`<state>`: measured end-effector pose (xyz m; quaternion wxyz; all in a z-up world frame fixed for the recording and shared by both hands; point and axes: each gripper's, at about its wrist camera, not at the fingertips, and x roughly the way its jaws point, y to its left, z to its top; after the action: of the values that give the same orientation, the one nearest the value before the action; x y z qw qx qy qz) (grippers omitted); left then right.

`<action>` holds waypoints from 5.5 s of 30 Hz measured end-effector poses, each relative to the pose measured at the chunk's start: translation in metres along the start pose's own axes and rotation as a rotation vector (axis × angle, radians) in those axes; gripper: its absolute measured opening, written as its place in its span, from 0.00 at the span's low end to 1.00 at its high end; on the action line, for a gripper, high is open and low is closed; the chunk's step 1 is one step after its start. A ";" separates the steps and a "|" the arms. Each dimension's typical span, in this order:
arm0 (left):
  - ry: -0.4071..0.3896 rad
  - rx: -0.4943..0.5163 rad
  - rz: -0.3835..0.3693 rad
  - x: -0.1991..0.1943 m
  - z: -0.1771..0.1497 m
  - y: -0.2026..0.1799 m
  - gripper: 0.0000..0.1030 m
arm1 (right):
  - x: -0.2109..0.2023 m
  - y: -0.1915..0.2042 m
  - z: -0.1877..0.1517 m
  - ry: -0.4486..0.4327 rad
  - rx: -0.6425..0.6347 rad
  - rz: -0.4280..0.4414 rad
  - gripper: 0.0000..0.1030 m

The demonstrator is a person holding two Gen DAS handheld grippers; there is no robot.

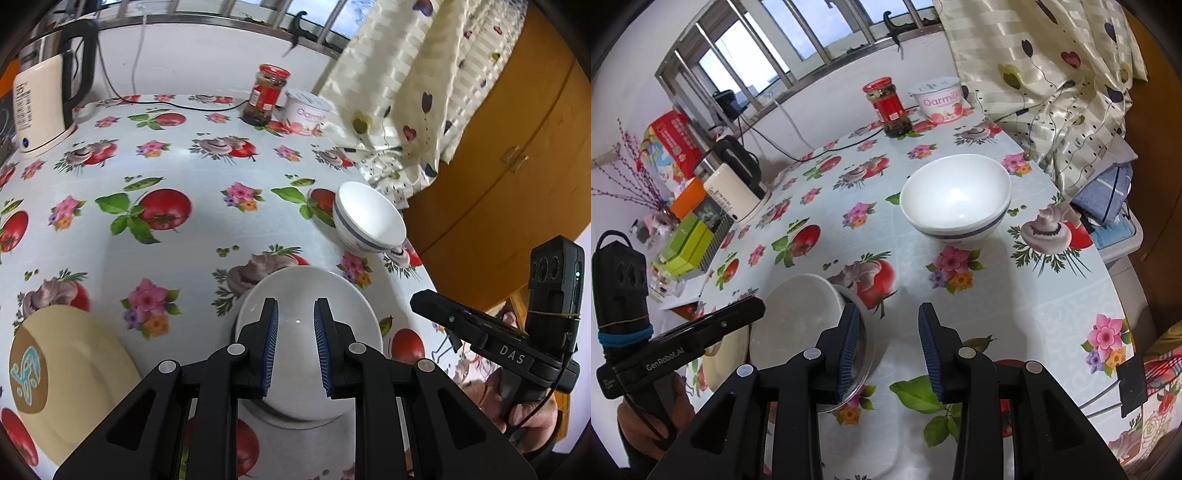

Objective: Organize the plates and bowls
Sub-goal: 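Open the left gripper to release the white bowl, then move the left gripper toward the other blue-rimmed white bowl, then close the left gripper on the rim of the white bowl, then lift the white bowl and carry it over the steel bowl with the left gripper, then lower the white bowl into the steel bowl onto the other white bowl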

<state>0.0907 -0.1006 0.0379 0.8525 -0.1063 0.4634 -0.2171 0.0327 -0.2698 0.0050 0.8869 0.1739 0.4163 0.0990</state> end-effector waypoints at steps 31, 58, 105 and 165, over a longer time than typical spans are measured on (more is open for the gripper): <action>0.134 0.089 -0.058 0.053 0.048 -0.045 0.20 | -0.004 -0.054 0.027 -0.041 0.075 -0.057 0.34; 0.207 0.004 -0.094 0.101 0.092 -0.046 0.20 | 0.016 -0.080 0.053 -0.060 0.153 -0.035 0.33; 0.239 -0.041 -0.076 0.155 0.118 -0.043 0.20 | 0.052 -0.098 0.080 -0.043 0.203 -0.078 0.18; 0.039 -0.070 -0.081 0.013 0.078 -0.026 0.20 | -0.018 0.012 0.056 -0.121 0.049 -0.043 0.18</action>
<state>0.1552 -0.1313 0.0813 0.8295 -0.1505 0.4827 -0.2372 0.0643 -0.2772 0.0556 0.9078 0.1921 0.3680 0.0590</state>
